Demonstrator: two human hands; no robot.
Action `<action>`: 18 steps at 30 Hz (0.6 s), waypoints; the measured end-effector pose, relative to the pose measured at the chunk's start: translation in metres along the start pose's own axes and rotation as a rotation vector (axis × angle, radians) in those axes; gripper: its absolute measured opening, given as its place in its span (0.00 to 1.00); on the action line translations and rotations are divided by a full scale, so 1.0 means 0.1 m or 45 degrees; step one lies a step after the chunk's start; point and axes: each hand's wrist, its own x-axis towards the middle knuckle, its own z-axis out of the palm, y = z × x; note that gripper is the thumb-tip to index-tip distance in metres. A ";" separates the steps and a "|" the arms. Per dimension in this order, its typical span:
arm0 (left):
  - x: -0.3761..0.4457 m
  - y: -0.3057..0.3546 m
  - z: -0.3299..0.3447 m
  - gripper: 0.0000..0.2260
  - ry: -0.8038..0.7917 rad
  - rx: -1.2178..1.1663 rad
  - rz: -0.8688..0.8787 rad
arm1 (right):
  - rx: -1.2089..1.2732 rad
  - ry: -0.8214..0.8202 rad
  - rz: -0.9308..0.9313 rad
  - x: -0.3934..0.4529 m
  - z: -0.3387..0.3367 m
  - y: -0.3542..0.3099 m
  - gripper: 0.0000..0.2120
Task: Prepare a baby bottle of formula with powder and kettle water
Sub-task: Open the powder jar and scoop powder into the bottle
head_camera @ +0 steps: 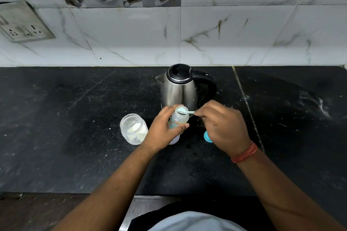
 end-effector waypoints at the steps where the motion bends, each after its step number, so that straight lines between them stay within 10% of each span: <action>1: 0.00 0.00 0.02 0.25 -0.005 0.001 -0.004 | 0.066 0.050 0.080 -0.01 -0.01 0.00 0.12; 18: 0.02 -0.17 0.59 0.20 -0.165 0.065 -0.217 | 0.880 0.354 1.229 -0.43 -0.12 0.38 0.08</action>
